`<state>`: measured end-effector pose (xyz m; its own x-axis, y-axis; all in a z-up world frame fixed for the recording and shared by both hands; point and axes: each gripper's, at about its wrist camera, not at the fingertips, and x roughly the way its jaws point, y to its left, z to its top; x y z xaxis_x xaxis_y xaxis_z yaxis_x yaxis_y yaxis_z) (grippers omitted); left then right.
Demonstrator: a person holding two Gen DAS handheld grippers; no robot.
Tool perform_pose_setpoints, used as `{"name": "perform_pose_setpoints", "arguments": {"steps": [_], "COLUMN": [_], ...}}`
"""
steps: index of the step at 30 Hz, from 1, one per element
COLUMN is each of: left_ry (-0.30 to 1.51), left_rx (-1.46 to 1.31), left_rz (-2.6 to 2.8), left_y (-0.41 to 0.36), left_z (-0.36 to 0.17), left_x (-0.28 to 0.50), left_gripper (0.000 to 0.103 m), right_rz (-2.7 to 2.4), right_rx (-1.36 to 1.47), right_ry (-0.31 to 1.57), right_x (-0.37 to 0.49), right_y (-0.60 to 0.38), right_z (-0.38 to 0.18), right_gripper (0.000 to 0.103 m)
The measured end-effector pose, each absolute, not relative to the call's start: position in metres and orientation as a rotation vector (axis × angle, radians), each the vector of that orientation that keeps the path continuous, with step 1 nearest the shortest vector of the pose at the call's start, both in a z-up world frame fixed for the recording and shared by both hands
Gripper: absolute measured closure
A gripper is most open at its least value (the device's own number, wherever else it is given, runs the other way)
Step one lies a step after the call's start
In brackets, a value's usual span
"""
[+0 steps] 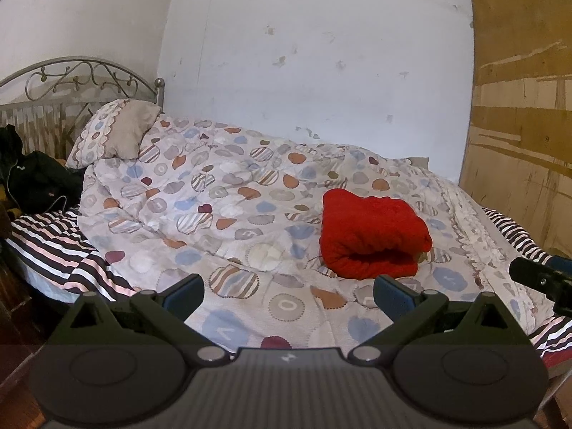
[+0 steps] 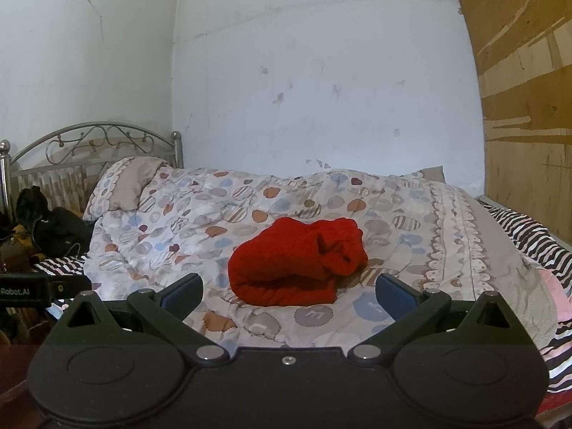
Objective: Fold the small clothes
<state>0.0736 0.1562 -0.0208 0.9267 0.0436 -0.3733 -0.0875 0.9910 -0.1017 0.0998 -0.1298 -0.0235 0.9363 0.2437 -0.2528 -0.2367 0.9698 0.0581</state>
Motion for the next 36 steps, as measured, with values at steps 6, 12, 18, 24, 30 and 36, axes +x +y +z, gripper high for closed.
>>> {"name": "perform_pose_setpoints", "arguments": {"steps": [6,12,18,24,30,36], "left_ry": [0.378,0.378,0.377,0.375,0.377,0.395], "left_rx": [-0.116,-0.115,-0.116,-0.116,-0.121,-0.109], "left_rz": [0.066,0.07,0.071,0.069,0.065,0.074], "left_y": [0.1557,0.1558,0.156,0.1567,0.1575,0.1548], "left_z": [-0.0198,-0.0198,-0.0161,-0.0152,-0.0143,-0.011], "left_x": [0.0733,0.0731,0.0733,0.0733,0.0728,0.0722], "left_gripper": [0.001,0.001,0.001,0.001,0.001,0.001], "right_rz": [0.246,0.247,0.25,0.252,0.254,0.255], "right_rx": [0.026,0.026,0.026,0.027,0.028,0.028], "right_ry": [0.259,0.258,0.255,0.253,0.252,0.251], "right_x": [0.0994,0.098,0.0976,0.0965,0.0964,0.0959], "right_y": [-0.1298,-0.1289,-0.1278,-0.127,-0.1268,-0.1261], "right_z": [-0.0229,-0.0225,-0.0209,-0.0196,-0.0192,-0.0174], "right_gripper": [0.0,0.0,0.0,0.0,0.0,0.0]}}
